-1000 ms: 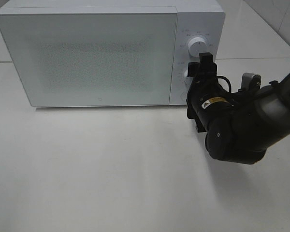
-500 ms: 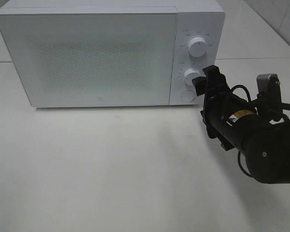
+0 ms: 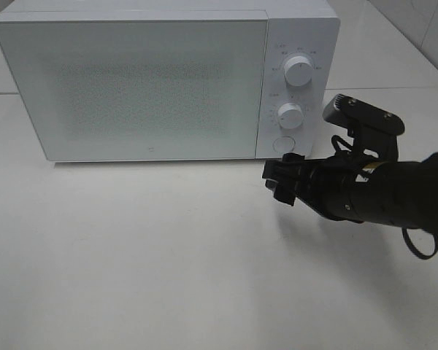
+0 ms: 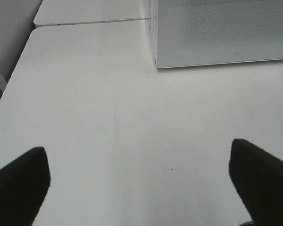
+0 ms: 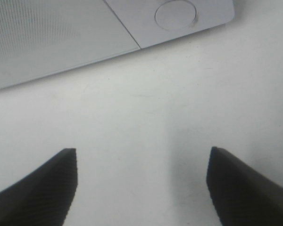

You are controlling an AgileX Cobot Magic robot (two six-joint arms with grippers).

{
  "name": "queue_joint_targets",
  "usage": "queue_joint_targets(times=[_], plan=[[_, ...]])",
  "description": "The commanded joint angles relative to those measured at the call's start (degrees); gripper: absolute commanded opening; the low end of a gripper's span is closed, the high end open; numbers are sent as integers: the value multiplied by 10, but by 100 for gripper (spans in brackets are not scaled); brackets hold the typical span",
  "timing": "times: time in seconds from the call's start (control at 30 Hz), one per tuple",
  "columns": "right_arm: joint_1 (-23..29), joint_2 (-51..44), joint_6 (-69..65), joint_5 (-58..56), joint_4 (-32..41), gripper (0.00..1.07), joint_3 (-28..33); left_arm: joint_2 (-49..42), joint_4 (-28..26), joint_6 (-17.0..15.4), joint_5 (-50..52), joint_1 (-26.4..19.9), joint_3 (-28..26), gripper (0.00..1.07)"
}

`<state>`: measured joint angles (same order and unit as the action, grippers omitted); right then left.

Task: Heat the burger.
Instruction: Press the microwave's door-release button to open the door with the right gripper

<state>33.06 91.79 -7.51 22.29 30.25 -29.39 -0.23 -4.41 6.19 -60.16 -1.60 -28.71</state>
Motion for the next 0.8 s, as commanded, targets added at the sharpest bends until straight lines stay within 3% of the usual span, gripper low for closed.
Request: queue_joint_targets(times=[0.03,0.3,0.37,0.6,0.8], plan=[[-26,-12,105,-83,4,74,-21,-13,0,0,6,2,1,98],[-107,-40,249,-319,-8,74,-91,-13,0,0,6,2,1,98],[-120,-60,257,-390,-46,74,-111,-13,0,0,6,2,1,98],[-122,-126,224,-515,-141,74,-134,-13,0,0,6,2,1,98],[-122,-190,197,-579,-175,74,-134,-13,0,0,6,2,1,98]])
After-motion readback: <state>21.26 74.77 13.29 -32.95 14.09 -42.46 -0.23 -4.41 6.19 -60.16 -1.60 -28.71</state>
